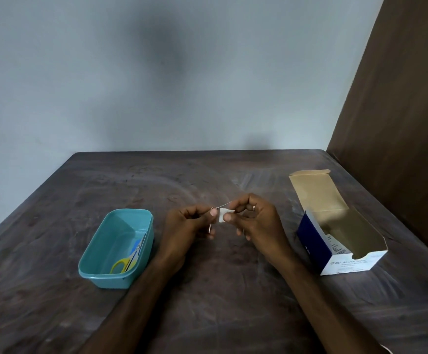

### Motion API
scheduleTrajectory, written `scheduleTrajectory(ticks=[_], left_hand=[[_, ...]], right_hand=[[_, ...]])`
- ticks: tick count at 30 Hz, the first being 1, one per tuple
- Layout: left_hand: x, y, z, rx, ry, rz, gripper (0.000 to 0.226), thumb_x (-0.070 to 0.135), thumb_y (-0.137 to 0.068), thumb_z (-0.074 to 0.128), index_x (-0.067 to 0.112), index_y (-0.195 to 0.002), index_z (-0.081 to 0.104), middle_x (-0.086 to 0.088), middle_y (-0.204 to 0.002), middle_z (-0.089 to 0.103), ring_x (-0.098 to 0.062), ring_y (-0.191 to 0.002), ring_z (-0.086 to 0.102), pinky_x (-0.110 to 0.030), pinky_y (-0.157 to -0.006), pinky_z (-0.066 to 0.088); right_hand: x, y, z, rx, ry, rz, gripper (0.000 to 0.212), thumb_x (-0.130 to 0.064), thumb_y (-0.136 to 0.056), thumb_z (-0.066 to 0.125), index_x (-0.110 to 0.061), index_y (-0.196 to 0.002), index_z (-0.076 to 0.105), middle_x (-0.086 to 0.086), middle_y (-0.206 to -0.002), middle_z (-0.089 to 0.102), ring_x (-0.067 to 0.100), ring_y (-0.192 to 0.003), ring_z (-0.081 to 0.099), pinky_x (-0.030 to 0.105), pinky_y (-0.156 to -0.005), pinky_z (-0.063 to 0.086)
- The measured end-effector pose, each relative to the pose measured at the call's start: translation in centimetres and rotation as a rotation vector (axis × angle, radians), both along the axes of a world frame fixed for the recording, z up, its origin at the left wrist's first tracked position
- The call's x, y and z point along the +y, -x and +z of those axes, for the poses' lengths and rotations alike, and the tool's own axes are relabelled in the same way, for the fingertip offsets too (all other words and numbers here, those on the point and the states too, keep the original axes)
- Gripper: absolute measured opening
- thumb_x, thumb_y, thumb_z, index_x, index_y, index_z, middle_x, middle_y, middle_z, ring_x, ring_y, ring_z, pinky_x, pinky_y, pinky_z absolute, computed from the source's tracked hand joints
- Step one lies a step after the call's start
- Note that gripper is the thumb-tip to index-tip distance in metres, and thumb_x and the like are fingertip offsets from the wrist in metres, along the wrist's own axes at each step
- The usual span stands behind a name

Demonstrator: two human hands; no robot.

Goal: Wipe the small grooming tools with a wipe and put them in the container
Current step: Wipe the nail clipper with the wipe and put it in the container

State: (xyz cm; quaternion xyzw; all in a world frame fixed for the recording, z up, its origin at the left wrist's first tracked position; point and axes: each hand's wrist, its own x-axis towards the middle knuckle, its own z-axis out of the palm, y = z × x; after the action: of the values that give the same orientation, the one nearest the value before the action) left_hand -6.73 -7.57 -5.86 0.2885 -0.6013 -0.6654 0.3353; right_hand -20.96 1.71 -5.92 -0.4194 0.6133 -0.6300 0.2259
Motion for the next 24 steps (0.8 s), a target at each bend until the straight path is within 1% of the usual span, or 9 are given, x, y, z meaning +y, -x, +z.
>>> scheduleTrajectory(ticks=[3,4,5,8,11,14,18,20,24], left_hand=[[0.09,0.07,-0.11,0.024,-0.051,-0.075,0.014,0.01,-0.087,0.069,0.01,-0.097,0.079,-0.016,-0.081,0.072,-0.023,-0.062,0.061,-0.027,-0.055,0.055],[0.08,0.11,-0.17,0.023,-0.057,-0.093,0.016,0.01,-0.087,0.07,0.011,-0.099,0.078,-0.016,-0.08,0.072,-0.022,-0.061,0.062,-0.027,-0.055,0.055],[0.03,0.1,-0.25,0.018,-0.06,-0.109,0.016,0.01,-0.087,0.07,0.011,-0.1,0.078,-0.014,-0.08,0.072,-0.02,-0.06,0.062,-0.027,-0.054,0.054],[-0.07,0.1,-0.35,0.006,-0.072,-0.14,0.013,0.013,-0.088,0.069,0.011,-0.097,0.078,-0.012,-0.079,0.071,-0.017,-0.059,0.063,-0.027,-0.052,0.054],[-0.15,0.04,-0.28,0.012,-0.083,-0.155,0.012,0.015,-0.087,0.069,0.012,-0.093,0.079,-0.012,-0.079,0.071,-0.017,-0.057,0.062,-0.027,-0.052,0.054],[-0.26,-0.01,-0.22,0.006,-0.09,-0.168,0.011,0.014,-0.088,0.069,0.012,-0.092,0.079,-0.012,-0.08,0.07,-0.017,-0.056,0.062,-0.027,-0.051,0.054],[-0.27,0.07,-0.14,0.006,-0.118,-0.179,0.011,0.014,-0.087,0.069,0.009,-0.092,0.079,-0.013,-0.08,0.07,-0.016,-0.054,0.061,-0.026,-0.05,0.054],[-0.3,0.06,-0.16,0.004,-0.121,-0.188,0.012,0.014,-0.088,0.069,0.008,-0.092,0.078,-0.013,-0.08,0.07,-0.016,-0.054,0.061,-0.026,-0.05,0.054],[-0.38,0.05,-0.23,0.008,-0.133,-0.184,0.013,0.013,-0.088,0.069,0.005,-0.095,0.076,-0.014,-0.081,0.07,-0.016,-0.053,0.062,-0.026,-0.049,0.055]], right_hand=[[0.19,-0.11,0.23,0.004,0.022,-0.004,0.042,-0.005,-0.078,0.081,-0.012,-0.112,0.058,0.012,-0.082,0.071,0.004,-0.051,0.06,0.016,-0.041,0.04],[0.21,-0.06,0.26,0.005,0.017,-0.007,0.045,-0.006,-0.078,0.081,-0.013,-0.116,0.057,0.011,-0.08,0.071,0.004,-0.051,0.06,0.016,-0.041,0.041],[0.22,-0.01,0.28,0.002,0.011,-0.005,0.044,-0.005,-0.079,0.08,-0.014,-0.116,0.059,0.009,-0.08,0.07,0.003,-0.051,0.06,0.016,-0.041,0.041],[0.17,0.09,0.16,0.016,0.004,0.011,0.021,-0.006,-0.08,0.079,-0.01,-0.099,0.07,0.005,-0.077,0.071,0.003,-0.05,0.058,0.015,-0.042,0.04],[0.14,0.11,-0.1,0.046,0.012,0.013,0.005,-0.007,-0.083,0.077,-0.01,-0.084,0.073,-0.007,-0.063,0.069,0.005,-0.047,0.056,0.015,-0.042,0.039],[0.22,0.02,-0.1,0.101,0.007,0.01,0.007,-0.011,-0.089,0.071,-0.01,-0.082,0.072,-0.012,-0.06,0.067,0.005,-0.046,0.055,0.015,-0.043,0.039],[0.31,0.01,-0.19,0.146,-0.018,-0.004,0.015,-0.017,-0.096,0.064,-0.01,-0.085,0.072,-0.01,-0.062,0.068,0.011,-0.048,0.056,0.017,-0.047,0.041],[0.32,-0.07,-0.1,0.134,-0.012,0.001,0.014,-0.017,-0.095,0.064,-0.011,-0.086,0.073,-0.009,-0.064,0.069,0.012,-0.048,0.057,0.017,-0.047,0.042],[0.28,-0.22,0.17,0.098,0.008,0.002,0.01,-0.012,-0.091,0.069,-0.011,-0.081,0.071,-0.01,-0.059,0.068,0.007,-0.045,0.057,0.016,-0.043,0.041]])
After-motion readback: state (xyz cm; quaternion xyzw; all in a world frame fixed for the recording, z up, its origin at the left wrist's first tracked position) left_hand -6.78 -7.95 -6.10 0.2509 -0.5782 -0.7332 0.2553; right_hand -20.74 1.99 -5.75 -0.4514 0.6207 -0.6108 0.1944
